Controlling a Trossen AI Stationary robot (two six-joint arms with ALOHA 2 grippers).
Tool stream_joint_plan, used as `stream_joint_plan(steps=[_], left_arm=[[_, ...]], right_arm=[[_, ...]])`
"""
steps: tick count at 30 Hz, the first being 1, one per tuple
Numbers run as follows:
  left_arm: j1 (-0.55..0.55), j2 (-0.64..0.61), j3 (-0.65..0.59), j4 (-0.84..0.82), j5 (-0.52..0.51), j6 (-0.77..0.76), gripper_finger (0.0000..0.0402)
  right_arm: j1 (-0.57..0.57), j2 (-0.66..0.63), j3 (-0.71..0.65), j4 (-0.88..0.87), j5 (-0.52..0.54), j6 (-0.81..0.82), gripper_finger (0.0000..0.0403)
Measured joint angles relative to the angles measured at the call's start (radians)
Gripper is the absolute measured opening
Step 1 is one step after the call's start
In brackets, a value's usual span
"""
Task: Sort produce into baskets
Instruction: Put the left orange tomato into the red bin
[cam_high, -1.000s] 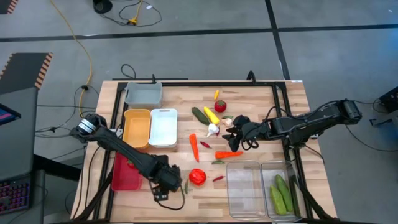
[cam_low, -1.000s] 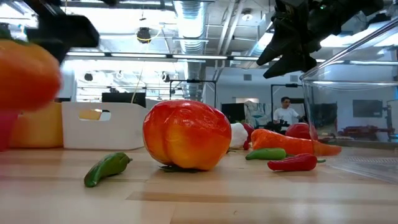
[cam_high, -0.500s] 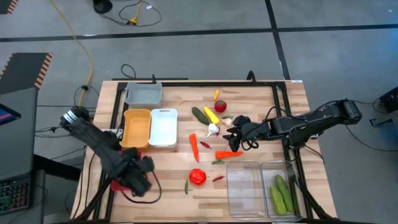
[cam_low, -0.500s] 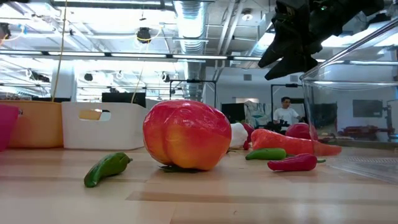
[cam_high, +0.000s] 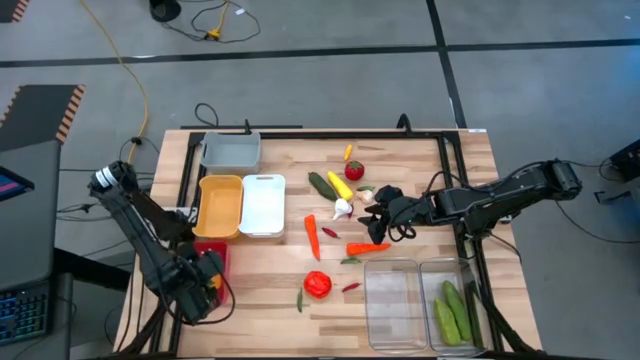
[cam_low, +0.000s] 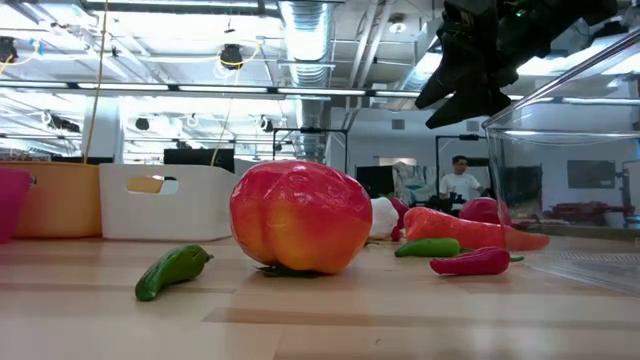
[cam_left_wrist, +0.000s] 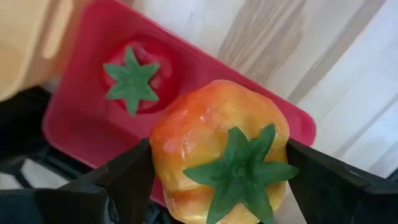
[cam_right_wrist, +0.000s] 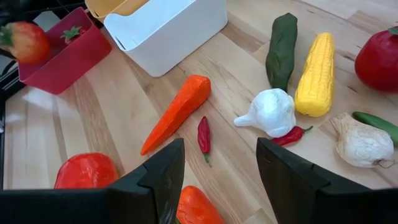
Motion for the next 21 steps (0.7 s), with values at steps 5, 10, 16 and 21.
stream_joint_plan(steps=[5, 10, 16, 21], left_arm=[[-0.011, 0.000, -0.073, 0.095, 0.037, -0.004, 0.0303], [-0.010, 0.000, -0.090, 0.111, 0.058, 0.001, 0.0311], [-0.010, 0.000, -0.090, 0.108, 0.057, -0.005, 0.0338], [-0.010, 0.000, -0.090, 0.108, 0.055, -0.001, 0.0354]], right_arm=[[0.000, 0.000, 0.000, 0.000, 0.000, 0.000, 0.0225], [0.000, 0.000, 0.000, 0.000, 0.000, 0.000, 0.0225], [0.000, 0.000, 0.000, 0.001, 0.000, 0.000, 0.0225], [0.000, 0.000, 0.000, 0.001, 0.000, 0.000, 0.0225]])
